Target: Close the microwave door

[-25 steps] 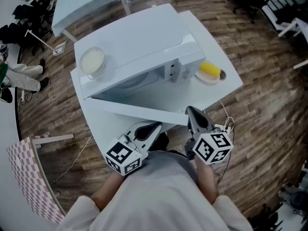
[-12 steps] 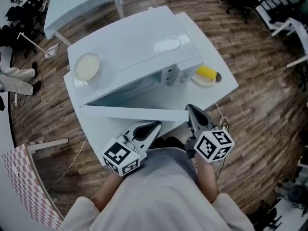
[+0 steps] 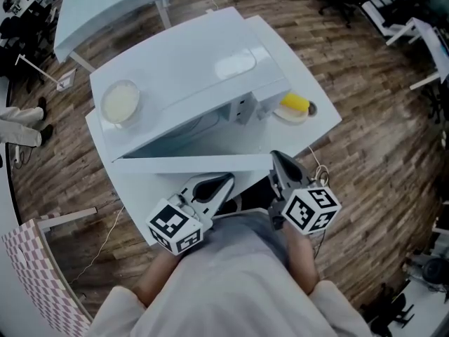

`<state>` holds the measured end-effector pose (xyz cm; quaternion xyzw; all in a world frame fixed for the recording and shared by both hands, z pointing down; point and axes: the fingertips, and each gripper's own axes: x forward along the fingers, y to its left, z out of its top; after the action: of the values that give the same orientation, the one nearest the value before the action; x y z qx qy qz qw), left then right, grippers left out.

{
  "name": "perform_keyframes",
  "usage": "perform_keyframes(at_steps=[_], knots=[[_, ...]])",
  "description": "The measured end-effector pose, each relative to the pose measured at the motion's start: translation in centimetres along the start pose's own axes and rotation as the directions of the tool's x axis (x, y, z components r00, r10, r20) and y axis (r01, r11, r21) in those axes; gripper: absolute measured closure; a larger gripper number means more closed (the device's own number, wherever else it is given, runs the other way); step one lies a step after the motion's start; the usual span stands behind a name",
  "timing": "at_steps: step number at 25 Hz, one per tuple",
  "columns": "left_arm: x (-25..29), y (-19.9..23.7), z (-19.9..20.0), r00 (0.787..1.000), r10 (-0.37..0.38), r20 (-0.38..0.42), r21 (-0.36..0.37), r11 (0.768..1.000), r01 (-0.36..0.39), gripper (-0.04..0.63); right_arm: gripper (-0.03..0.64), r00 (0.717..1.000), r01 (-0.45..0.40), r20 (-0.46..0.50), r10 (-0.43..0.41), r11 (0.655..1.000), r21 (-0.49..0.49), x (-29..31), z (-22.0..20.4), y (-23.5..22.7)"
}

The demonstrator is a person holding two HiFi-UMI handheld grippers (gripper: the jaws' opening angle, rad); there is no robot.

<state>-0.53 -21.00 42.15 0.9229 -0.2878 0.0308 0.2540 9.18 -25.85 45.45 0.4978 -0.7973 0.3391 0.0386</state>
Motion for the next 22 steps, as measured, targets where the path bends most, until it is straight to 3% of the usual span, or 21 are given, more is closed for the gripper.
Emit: perform_keyframes(at_steps=[5, 13, 22], knots=[[0.2, 0.6, -0.4, 1.000, -0.008, 0.005, -0.036, 0.999, 0.008, 0.578, 0.594, 1.000, 0.003, -0.003, -0.003, 1.000, 0.001, 0.2, 0.1, -0.1], [0.7, 0.9, 0.4, 0.999, -0.024, 0.044, -0.035, 0.999, 0.025, 0.578, 0.594, 1.000, -0.008, -0.015, 0.008, 1.000, -0.004, 0.6, 0.7, -0.2], [0.8, 2.3, 1.0, 0.997, 0.006, 0.073, -0.093, 0.996, 0.001, 0.578, 0.594, 0.999, -0.016, -0.051, 0.014, 0.999, -0.050, 0.9, 0.2, -0.1]])
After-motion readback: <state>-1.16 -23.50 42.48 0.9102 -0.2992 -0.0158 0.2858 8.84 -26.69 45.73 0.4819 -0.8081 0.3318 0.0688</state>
